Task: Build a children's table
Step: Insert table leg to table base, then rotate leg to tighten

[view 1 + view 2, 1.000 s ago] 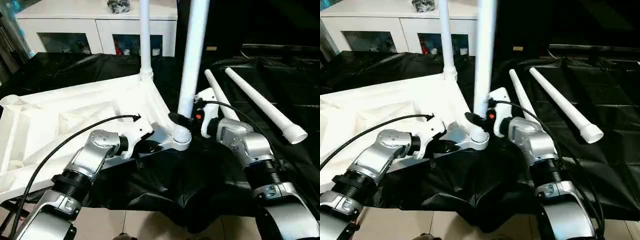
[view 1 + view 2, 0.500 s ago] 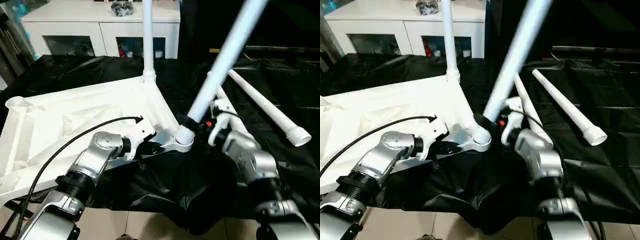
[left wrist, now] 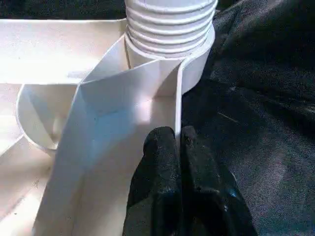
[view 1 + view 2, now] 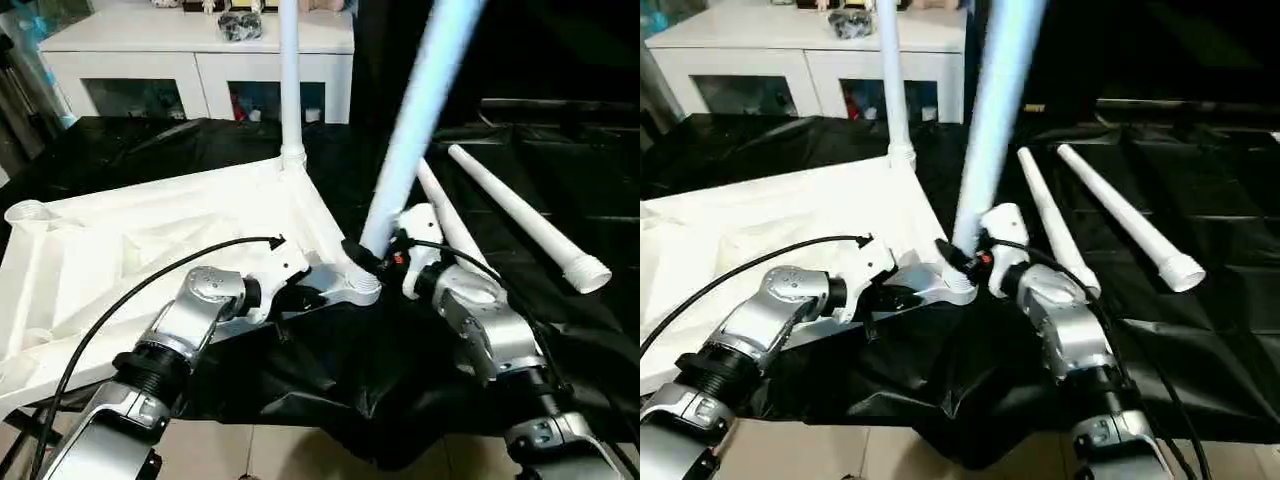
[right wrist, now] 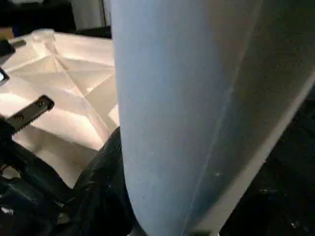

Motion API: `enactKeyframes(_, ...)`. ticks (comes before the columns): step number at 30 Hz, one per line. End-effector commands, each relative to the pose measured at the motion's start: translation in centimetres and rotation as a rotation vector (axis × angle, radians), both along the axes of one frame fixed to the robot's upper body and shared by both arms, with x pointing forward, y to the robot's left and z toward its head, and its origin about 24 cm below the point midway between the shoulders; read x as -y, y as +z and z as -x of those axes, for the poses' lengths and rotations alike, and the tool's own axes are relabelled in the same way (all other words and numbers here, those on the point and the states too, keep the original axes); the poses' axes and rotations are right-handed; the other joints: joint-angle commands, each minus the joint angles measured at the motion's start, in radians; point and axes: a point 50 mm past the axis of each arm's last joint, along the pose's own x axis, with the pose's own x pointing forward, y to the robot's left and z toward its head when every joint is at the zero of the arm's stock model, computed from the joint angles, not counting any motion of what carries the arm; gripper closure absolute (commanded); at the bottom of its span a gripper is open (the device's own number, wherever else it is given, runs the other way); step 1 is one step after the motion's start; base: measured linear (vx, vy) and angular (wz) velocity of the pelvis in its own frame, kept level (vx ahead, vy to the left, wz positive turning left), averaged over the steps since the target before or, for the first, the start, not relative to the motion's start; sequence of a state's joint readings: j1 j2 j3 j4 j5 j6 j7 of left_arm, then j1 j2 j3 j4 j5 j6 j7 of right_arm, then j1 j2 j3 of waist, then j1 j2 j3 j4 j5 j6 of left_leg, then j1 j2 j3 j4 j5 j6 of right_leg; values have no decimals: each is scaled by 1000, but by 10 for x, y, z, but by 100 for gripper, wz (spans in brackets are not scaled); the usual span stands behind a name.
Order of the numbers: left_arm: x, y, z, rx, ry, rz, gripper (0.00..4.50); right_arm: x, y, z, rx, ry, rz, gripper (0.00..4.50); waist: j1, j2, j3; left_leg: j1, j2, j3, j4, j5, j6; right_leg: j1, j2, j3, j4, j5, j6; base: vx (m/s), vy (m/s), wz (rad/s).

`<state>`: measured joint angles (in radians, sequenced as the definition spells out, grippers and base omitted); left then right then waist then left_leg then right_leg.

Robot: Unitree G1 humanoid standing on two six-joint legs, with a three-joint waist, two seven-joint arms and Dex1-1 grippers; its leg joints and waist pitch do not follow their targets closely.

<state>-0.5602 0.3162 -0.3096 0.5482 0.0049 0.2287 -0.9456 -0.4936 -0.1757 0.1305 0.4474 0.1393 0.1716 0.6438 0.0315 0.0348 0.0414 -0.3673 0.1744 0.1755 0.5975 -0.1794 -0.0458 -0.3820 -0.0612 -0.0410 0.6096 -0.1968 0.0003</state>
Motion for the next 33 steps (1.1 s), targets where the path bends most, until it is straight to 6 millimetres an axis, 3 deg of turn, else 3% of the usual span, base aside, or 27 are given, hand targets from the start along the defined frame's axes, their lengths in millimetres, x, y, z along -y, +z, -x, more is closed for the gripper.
enactKeyframes(1,-6,0,-3,17,68,7,450,-4,-34,13,-161,64,70,261,-3,-7,-39,20,48,-31,-86,-421,-22,7,-84,42,-109,-532,-142,0,0,0)
enactKeyframes(2,-5,0,-3,17,61,7,450,-5,-33,13,-161,80,77,261,-4,-19,-39,18,49,-30,-87,-419,-19,8,-84,42,-110,-535,-138,0,0,0)
enactKeyframes(3,-5,0,-3,16,54,6,450,-5,-33,12,-165,97,80,261,-1,-14,-40,19,49,-32,-87,-414,-19,8,-86,43,-108,-533,-140,0,0,0)
enactKeyframes(9,-3,4,2,24,-47,4,450,-6,-30,8,-181,197,63,262,-2,-16,-40,18,52,-30,-88,-411,-13,5,-86,45,-108,-512,-150,0,0,0)
enactKeyframes(10,-3,6,4,30,-77,-2,450,-5,-29,8,-182,234,68,262,-2,-20,-42,15,53,-31,-88,-401,-11,9,-87,45,-104,-488,-159,0,0,0)
enactKeyframes(15,-4,13,10,46,-179,-9,450,0,-32,14,-189,331,84,262,6,-21,-47,8,55,-23,-89,-317,14,19,-85,47,-90,-344,-201,0,0,0)
enactKeyframes(17,-3,18,15,53,-231,-4,450,6,-36,19,-193,375,108,262,7,-30,-51,4,58,-21,-88,-269,24,27,-86,46,-82,-266,-221,0,0,0)
enactKeyframes(19,-4,24,21,55,-286,3,450,9,-39,26,-201,439,127,262,9,-27,-53,6,58,-18,-84,-233,39,28,-83,46,-75,-191,-239,26,-1,0)
enactKeyframes(23,-6,28,25,56,-320,-6,450,10,-39,31,-206,500,133,262,11,-32,-55,7,58,-16,-80,-171,67,35,-80,42,-63,-72,-272,13,-1,0)
enactKeyframes(24,-10,31,26,55,-346,-15,450,11,-38,36,-212,558,139,262,11,-36,-54,8,57,-14,-80,-173,69,34,-80,42,-65,-79,-272,0,0,0)
enactKeyframes(26,-11,32,27,54,-354,-16,450,11,-38,37,-213,579,140,262,15,-33,-52,10,61,-16,-83,-194,61,34,-81,41,-67,-118,-267,0,0,0)
enactKeyframes(29,-15,35,27,55,-350,-21,450,10,-37,38,-213,602,131,262,15,-37,-47,16,63,-18,-91,-256,27,29,-81,42,-73,-193,-258,0,0,0)
enactKeyframes(33,-17,38,25,68,-321,-21,450,9,-35,35,-200,601,124,262,14,-40,-46,18,63,-20,-93,-287,4,28,-82,44,-74,-216,-253,0,0,0)
